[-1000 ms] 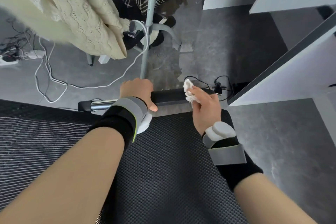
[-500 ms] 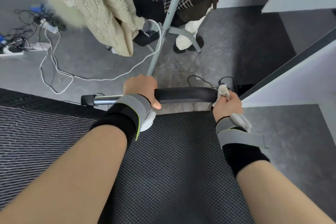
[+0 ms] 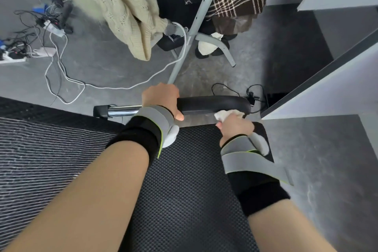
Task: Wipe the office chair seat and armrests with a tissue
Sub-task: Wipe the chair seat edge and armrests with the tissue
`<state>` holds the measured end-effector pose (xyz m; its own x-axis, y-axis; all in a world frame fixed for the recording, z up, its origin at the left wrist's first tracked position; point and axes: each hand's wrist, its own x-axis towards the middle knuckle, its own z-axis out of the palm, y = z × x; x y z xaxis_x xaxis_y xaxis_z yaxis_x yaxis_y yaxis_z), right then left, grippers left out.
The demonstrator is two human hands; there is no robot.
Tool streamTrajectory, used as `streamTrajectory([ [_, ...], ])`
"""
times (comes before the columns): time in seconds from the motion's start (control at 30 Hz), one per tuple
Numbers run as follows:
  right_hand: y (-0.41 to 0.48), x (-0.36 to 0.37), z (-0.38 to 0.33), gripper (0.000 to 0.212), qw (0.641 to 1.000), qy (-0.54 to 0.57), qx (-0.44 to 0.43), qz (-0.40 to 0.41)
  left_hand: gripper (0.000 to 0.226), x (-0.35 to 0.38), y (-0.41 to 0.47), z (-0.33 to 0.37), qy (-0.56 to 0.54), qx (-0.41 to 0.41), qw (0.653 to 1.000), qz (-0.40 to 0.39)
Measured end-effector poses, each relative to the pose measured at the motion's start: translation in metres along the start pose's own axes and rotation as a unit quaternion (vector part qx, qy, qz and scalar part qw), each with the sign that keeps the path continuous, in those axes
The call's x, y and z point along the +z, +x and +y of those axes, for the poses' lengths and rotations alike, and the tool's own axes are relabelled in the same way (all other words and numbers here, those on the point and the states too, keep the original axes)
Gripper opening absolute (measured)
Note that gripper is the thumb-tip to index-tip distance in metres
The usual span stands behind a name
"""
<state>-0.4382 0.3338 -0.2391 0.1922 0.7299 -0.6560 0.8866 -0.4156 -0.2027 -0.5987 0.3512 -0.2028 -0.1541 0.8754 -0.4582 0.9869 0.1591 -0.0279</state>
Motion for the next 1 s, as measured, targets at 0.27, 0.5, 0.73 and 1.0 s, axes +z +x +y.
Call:
streamTrajectory([
  [0.27, -0.034, 0.028, -0.039, 0.028, 0.956, 0.291, -0.01, 0.036, 0.051, 0.001, -0.002, -0.001, 0.01, -0.001, 1.0, 0.019],
  [0.5, -0.052, 0.021, -0.032, 0.022, 0.962, 0.236, -0.102, 0.095, 0.05, 0.011, -0.001, -0.008, -0.002, 0.023, 0.999, 0.044],
  [0.73, -0.041, 0.012, -0.025, 0.025, 0.919, 0.24, -0.17, 0.262, 0.088, 0.048, -0.026, -0.035, -0.041, 0.054, 0.989, 0.129],
  [1.0, -0.029, 0.036, -0.044, 0.038, 0.912, 0.097, -0.302, 0.259, 0.087, 0.064, -0.043, -0.095, -0.038, -0.073, 0.987, 0.135],
])
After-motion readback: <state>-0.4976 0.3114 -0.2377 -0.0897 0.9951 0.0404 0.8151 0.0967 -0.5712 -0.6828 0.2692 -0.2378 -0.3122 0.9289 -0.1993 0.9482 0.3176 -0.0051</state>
